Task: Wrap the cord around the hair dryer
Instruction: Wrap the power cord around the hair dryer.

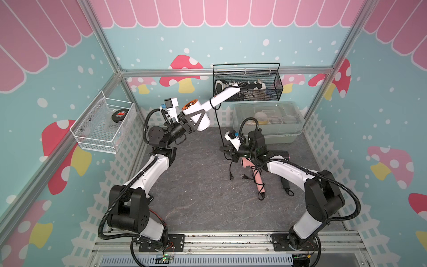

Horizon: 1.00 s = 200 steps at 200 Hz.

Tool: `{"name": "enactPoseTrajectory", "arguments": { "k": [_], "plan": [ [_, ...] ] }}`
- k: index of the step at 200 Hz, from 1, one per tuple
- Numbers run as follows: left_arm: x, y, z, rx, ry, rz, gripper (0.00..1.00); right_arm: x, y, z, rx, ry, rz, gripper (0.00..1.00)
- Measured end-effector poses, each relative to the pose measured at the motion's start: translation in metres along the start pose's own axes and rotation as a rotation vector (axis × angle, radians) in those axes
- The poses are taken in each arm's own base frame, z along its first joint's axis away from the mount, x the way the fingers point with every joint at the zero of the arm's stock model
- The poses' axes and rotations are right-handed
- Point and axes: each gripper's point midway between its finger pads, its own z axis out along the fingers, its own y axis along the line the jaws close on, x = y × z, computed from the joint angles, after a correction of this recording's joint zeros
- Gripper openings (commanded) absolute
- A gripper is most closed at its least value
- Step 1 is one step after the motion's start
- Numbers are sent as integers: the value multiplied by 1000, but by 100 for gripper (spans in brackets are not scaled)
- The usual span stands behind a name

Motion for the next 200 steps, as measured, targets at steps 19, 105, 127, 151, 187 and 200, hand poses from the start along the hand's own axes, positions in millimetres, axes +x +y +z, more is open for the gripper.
{"name": "enactPoseTrajectory", "arguments": {
  "k": [19,105,127,151,187,200],
  "plan": [
    [-8,4,-3,-19,-22,12,0,15,11,6,-4,67,-39,0],
    [-1,28,-9,-122,19,-3,0,43,32,6,4,227,-157,0],
    [1,32,-15,-189,54,29,0,41,37,-7,19,267,-193,0],
    [-3,29,-20,-264,103,106,0,29,39,-26,50,297,-241,0],
    [-6,20,-27,-357,179,218,0,-8,39,-53,107,299,-330,0],
    [0,21,-30,-394,221,246,0,-23,36,-60,132,296,-363,0]
  ]
}}
